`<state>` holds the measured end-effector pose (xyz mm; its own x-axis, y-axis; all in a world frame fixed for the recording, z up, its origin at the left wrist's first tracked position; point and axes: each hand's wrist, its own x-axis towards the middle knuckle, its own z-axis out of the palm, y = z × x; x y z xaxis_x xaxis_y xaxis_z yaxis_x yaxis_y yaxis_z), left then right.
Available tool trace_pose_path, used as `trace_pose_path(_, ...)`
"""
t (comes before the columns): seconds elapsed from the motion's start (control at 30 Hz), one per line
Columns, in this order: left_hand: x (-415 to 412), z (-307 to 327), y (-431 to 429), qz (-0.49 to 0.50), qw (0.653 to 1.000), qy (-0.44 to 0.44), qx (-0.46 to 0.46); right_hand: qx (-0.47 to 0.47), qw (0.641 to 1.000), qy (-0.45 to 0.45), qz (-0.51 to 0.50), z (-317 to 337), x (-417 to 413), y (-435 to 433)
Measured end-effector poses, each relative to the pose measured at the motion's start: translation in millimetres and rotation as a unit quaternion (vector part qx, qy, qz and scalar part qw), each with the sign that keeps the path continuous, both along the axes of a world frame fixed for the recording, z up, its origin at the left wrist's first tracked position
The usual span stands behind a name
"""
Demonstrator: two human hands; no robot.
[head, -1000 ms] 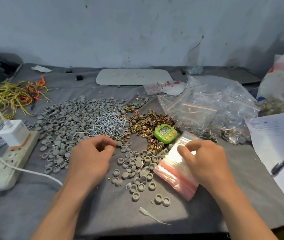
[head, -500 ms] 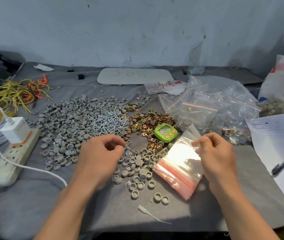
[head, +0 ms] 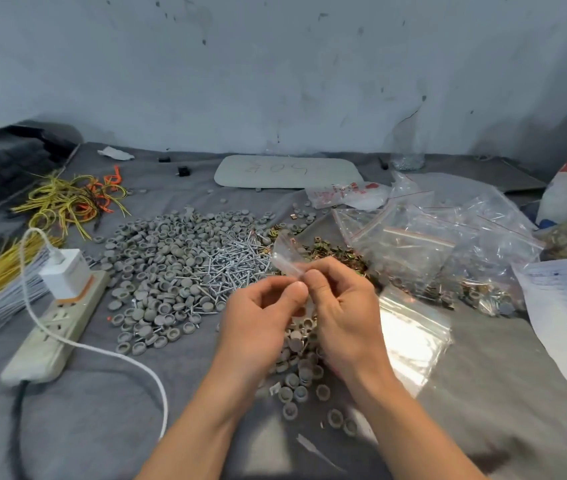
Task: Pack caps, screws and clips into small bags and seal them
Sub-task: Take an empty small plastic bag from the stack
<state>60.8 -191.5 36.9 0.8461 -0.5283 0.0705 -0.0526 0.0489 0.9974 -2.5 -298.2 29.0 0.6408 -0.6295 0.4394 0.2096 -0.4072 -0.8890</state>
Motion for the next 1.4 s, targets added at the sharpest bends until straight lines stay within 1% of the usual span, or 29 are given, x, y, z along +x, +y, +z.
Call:
trace_pose_path(0.1, 21.1, 2.0, 11.6, 0.093, 0.995, -0.034, 0.013, 0.014, 0.999, 0.016, 0.038, 6.9, 27.1, 16.2)
trace_pose_path(0.2, 41.3, 8.7, 28.7, 0.161, 0.981, -0.103, 0.046, 0.013, 0.996, 0.036, 0.078, 7.6, 42.0, 28.5)
trace_pose_path(0.27, 51.5, 10.3, 39.9, 0.188, 0.967, -0.149, 0.09, -0.004, 0.993, 0.049, 0.104, 5.6, 43.9, 33.7)
trace_pose_path(0.33, 54.2, 10.5, 49.2, 0.201, 0.957, -0.17, 0.121, -0.019, 0.99, 0.061, 0.126, 3.3, 43.9, 38.8)
trace_pose_path(0.4, 53.8, 8.9, 55.2, 0.206, 0.95, -0.18, 0.149, -0.012, 0.993, 0.072, 0.097, 0.2, 45.2, 41.6)
trace_pose_path(0.47, 54.3, 5.5, 59.7, 0.198, 0.95, -0.177, 0.165, 0.003, 0.994, 0.083, 0.065, -1.1, 46.0, 42.7)
trace_pose_path(0.5, 55.0, 3.7, 61.2, 0.189, 0.954, -0.167, 0.163, -0.001, 0.994, 0.084, 0.069, -1.0, 45.9, 43.7)
trace_pose_path(0.57, 57.9, 1.1, 62.1, 0.159, 0.968, -0.132, 0.145, -0.011, 0.991, 0.086, 0.105, 1.2, 44.9, 47.2)
trace_pose_path(0.67, 59.4, -2.6, 61.8, 0.111, 0.981, -0.107, 0.114, 0.014, 0.983, 0.098, 0.155, 3.5, 41.0, 50.6)
trace_pose_path(0.77, 57.5, -4.3, 63.3, 0.059, 0.987, -0.116, 0.094, 0.062, 0.973, 0.125, 0.186, 2.3, 35.4, 45.3)
trace_pose_path(0.83, 56.2, -5.2, 65.2, 0.021, 0.987, -0.131, 0.094, 0.114, 0.96, 0.149, 0.206, 3.0, 29.2, 41.3)
trace_pose_path(0.93, 52.6, -1.5, 64.4, -0.021, 0.98, -0.156, 0.124, 0.198, 0.937, 0.183, 0.222, 3.3, 22.7, 34.7)
trace_pose_path(0.97, 51.8, -0.8, 63.6, -0.03, 0.978, -0.159, 0.135, 0.208, 0.935, 0.188, 0.216, 2.4, 21.2, 32.7)
trace_pose_path(1.03, 51.3, -1.0, 62.6, -0.043, 0.976, -0.153, 0.146, 0.171, 0.944, 0.203, 0.197, 0.4, 19.8, 29.7)
trace_pose_path(1.1, 49.9, -2.9, 62.2, -0.058, 0.973, -0.153, 0.162, 0.086, 0.953, 0.238, 0.168, 0.6, 18.3, 29.1)
trace_pose_path(1.17, 47.6, -4.9, 61.6, -0.066, 0.971, -0.154, 0.169, 0.019, 0.954, 0.268, 0.134, 1.9, 16.9, 27.6)
trace_pose_path(1.23, 45.3, -5.3, 59.1, -0.057, 0.971, -0.152, 0.175, -0.004, 0.957, 0.268, 0.106, 3.1, 15.8, 25.9)
trace_pose_path(1.3, 42.8, -4.0, 55.3, -0.039, 0.968, -0.158, 0.19, 0.004, 0.963, 0.257, 0.084, 5.2, 15.7, 26.6)
trace_pose_path(1.4, 39.0, -0.7, 49.3, 0.025, 0.964, -0.168, 0.204, -0.006, 0.967, 0.249, 0.056, 5.4, 17.8, 34.2)
